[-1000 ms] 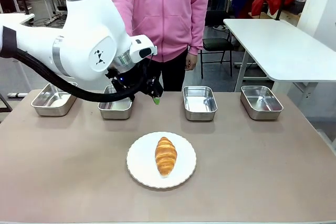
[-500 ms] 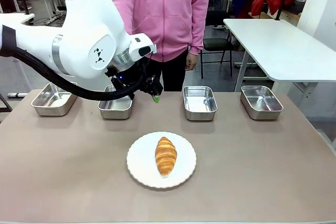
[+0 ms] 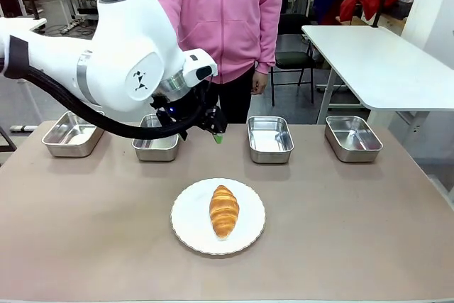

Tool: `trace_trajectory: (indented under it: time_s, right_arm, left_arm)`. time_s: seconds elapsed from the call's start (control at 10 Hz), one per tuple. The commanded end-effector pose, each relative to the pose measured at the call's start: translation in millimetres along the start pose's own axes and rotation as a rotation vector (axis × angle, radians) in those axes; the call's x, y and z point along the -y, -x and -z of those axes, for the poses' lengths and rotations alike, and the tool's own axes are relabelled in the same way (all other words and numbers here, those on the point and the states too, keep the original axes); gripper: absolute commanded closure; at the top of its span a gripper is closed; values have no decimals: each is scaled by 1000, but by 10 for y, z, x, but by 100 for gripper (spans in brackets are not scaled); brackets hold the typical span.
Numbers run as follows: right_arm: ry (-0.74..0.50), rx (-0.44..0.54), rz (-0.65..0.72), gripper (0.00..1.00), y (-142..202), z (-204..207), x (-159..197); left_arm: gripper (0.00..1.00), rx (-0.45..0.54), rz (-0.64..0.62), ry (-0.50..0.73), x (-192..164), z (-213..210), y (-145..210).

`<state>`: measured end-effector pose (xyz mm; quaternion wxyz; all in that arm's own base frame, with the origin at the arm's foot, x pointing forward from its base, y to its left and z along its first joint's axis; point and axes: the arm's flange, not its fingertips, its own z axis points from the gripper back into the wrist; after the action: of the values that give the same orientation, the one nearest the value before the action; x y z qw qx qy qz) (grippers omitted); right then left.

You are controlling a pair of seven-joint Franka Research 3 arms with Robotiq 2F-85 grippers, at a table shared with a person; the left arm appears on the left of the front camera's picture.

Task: Place the bread in the container.
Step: Place the Butter Roll into the Airtight Container indicated by the human.

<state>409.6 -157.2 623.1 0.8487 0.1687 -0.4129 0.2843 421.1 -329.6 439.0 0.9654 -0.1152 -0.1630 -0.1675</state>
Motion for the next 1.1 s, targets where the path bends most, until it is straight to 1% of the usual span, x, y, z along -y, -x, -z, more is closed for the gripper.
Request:
trace_trajectory:
  time_s: [0.0,0.4,0.5,0.7,1.0]
  right_arm:
    - [-11,30,-17,0,-17,1,13]
    - [-11,30,-17,0,-17,1,13]
    - [-11,30,-17,0,-17,1,13]
    - [-11,30,-17,0,-17,1,13]
    - [-11,30,-17,0,-17,1,13]
  left_arm:
    - [0,-7,-90,-29,245,208,82]
    - [0,-154,-168,-31,612,676,312]
    - [0,-151,-180,-38,656,727,392]
    - [0,-176,-201,-56,689,876,504]
    - [0,-208,-227,-99,759,975,599]
